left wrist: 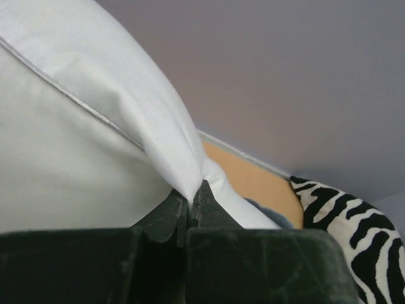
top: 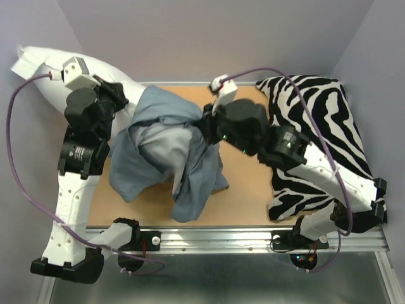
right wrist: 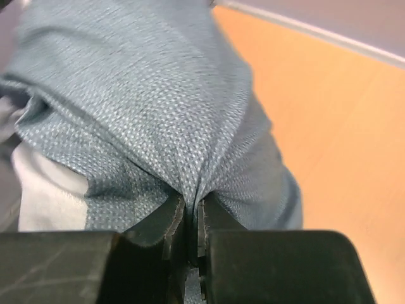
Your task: Remove the pillowcase from the pillow
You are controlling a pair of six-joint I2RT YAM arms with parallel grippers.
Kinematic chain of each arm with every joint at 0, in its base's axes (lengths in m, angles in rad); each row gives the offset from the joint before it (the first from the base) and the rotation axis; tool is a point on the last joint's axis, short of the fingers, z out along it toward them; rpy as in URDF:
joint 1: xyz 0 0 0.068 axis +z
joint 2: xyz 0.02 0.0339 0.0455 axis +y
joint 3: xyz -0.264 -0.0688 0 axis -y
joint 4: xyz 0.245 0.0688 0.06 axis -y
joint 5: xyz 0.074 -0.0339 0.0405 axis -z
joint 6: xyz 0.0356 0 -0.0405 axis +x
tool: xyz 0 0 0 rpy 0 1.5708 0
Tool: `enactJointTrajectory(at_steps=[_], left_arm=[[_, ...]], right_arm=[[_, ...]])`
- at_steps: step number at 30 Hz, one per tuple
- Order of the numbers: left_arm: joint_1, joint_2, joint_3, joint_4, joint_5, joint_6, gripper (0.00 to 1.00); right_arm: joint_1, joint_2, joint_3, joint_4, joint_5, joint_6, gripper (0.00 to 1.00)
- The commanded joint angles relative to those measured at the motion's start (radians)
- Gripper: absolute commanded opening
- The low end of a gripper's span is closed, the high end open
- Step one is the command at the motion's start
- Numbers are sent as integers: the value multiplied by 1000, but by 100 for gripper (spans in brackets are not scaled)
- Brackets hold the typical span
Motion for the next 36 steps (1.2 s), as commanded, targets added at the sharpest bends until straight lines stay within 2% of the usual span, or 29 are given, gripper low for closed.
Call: enactJointTrajectory(at_steps=[1,4,7,10,14,16,17,18,19,22,27,28,30,31,36], left_arm=[[-16,167,159,60,111,69,0],[-33,305,154,92,174,53,0],[-89,455,143,109,148,65,0],[-105,539,134,143,151,56,0],[-114,679,183,144,159,48,0],[-114,711,214,135,155,48,0],[-114,745,258,128,145,54,0],[-114,764,283,103,138,56,0],[-114,799,307,91,116,60,0],[-114,852,399,42,92,62,0],[-114,914,459,32,98,28,0],[-114,919,462,36,101,22,0],[-114,926,473,40,104,10,0],[-114,937,487,39,108,7,0],[-114,955,519,29,124,-6,0]], right_arm=[[-273,31,9,-64,-128,7,5],[-437,107,-84,-63,-211,17,7],[-636,202,-231,35,-450,53,8],[-709,325,-257,92,-497,76,8],[-760,517,-144,112,-466,120,12],[-760,536,-90,111,-400,126,20],[-761,537,-47,112,-374,125,39],[-763,530,-25,111,-371,125,49],[-761,513,-13,111,-357,123,67],[-761,404,6,112,-311,120,81],[-715,209,-45,115,-342,94,89],[-696,147,-110,115,-352,91,90],[-599,85,-196,126,-271,86,91],[-567,18,-296,144,-230,99,91],[-481,-96,-601,328,-263,146,92]])
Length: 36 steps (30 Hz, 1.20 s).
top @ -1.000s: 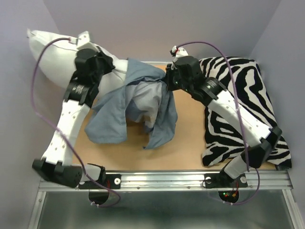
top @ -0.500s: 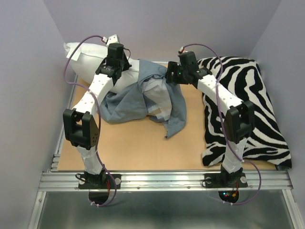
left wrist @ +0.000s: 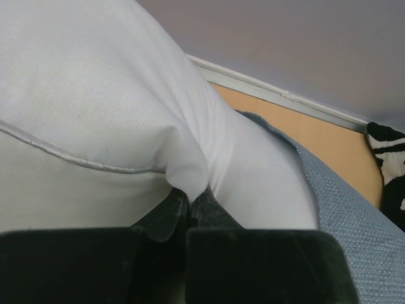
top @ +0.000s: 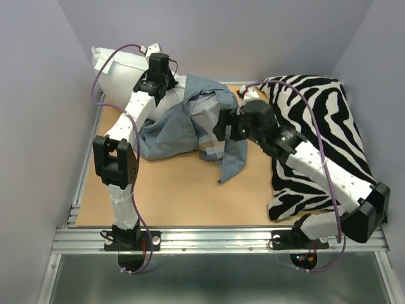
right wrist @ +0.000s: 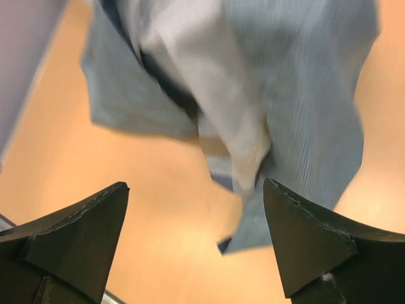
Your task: Remove the pillowcase from the pillow
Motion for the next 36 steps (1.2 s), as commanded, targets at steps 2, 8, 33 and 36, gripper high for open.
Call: enactJointTrajectory(at_steps=[2,8,33,36], left_arm=[[-21,28,50,-45,59,-21,0],[-21,17,60,-63,48,-12,0],[174,-23,154,-121,10,48,0],[183,-18,175,-132,-13,66,0]], right_arm=[[66,-2,-254,158,44,29,92],[91,142,-313,322,108,28,94],[89,-161,304,-213,545,-37,1],[89,-150,479,-279,579,-66,1]])
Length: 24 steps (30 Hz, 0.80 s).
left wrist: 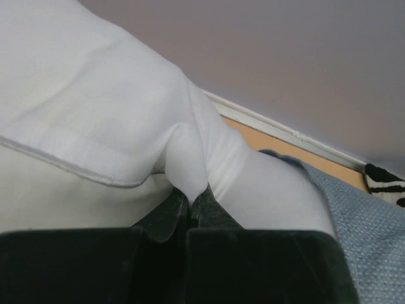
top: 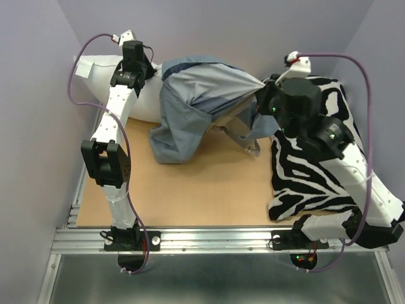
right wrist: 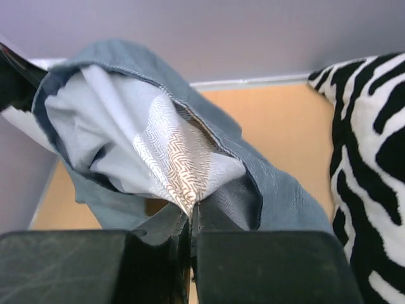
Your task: Remove the pillowcase from the pillow
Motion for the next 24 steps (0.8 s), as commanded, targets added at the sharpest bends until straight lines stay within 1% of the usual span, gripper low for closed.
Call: enactJointTrajectory(at_steps=[1,2,5,8,9,15,24], left_arm=[[43,-11,52,-46,-59,58,0],[47,-13,51,-46,-56,58,0],[47,-11,46,-47,-56,60,0],[47,-11,32,-46,-57,68,0],[48,-8,28,-46,-66,75,0],[65,44,23,-44,-51,71,0],[79,136,51,-46,-71,91,0]], right_arm=[[-8,-40,246,-124,170,-61,1],[-6,-31,293,-127,180,-76,1],[-6,-6,358,-138,177,-92,1],[-6,17,427,-146,212,-109,1],[-6,7,456,-146,254,-119,1],[-5,-6,581,-155,267,-164,1],[-8,-101,578,-157,290,-179,1]])
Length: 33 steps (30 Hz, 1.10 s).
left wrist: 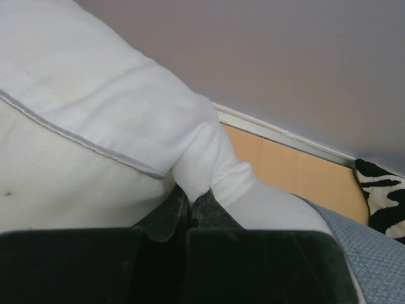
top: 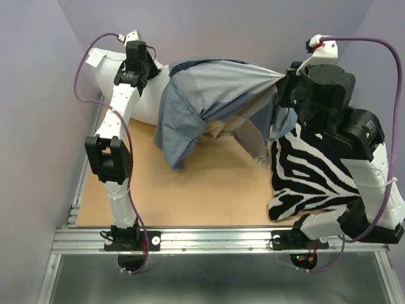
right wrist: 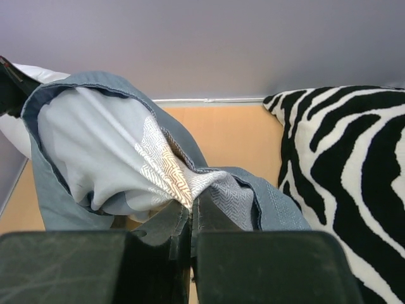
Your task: Remove the pillowcase from the pillow
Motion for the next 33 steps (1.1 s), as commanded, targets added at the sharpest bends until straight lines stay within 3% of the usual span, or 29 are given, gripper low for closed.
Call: enactJointTrajectory(at_steps=[1,28,33], left_arm=[[64,94,3,-63,-129,73,0],[129,209,159,-111,-109,97,0],[95,193,204,-155,-188,143,0]], right_arm=[[-12,-168,117,151,181,-41,1],[-9,-337,187,159,226,-99,1],[-10,-349,53,157,173,-71,1]])
